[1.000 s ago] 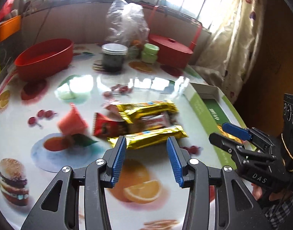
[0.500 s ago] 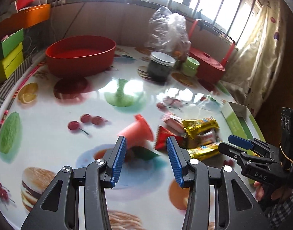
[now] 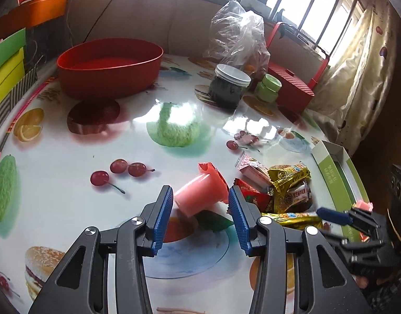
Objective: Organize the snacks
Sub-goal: 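Close the right tool on a long gold wafer bar while the left tool approaches the red plastic cup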
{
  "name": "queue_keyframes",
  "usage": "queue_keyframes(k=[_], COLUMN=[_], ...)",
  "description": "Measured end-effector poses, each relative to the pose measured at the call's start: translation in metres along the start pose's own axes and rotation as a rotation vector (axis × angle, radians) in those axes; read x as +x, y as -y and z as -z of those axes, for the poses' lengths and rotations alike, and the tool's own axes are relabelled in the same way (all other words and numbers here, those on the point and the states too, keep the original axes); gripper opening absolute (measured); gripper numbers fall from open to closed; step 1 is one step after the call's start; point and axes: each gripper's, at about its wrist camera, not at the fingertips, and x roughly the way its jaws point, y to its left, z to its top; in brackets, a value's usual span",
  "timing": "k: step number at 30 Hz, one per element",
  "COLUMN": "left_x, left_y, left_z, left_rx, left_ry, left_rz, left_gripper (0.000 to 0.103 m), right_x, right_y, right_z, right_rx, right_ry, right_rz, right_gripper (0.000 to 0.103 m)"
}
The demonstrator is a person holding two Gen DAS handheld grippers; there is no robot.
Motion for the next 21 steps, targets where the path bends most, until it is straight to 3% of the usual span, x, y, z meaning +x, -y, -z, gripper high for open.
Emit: queue_keyframes(k=[6,13,21], left_x=[0.002,0.004,0.001], left_y=[0.004,0.006,0.006], left_z=[0.002,0.004,0.004], left_rx=[0.013,0.012,0.02], left_ry=[-0.01,-0.02,-0.022], left_rz=[0.008,0.012,0.014], left_gripper=[0.045,0.045,0.045], right_x=[-0.004,-0.004,0.022], right_y=[-0.019,-0.02,-0.039], right_z=[0.012,0.003,-0.01], right_rx=[-0.119,-0.145,-0.249], right_ry=[-0.068,-0.02,-0.039], right_rz=[-0.038,0.045,0.041], right_gripper=[0.052,0.052,0.052])
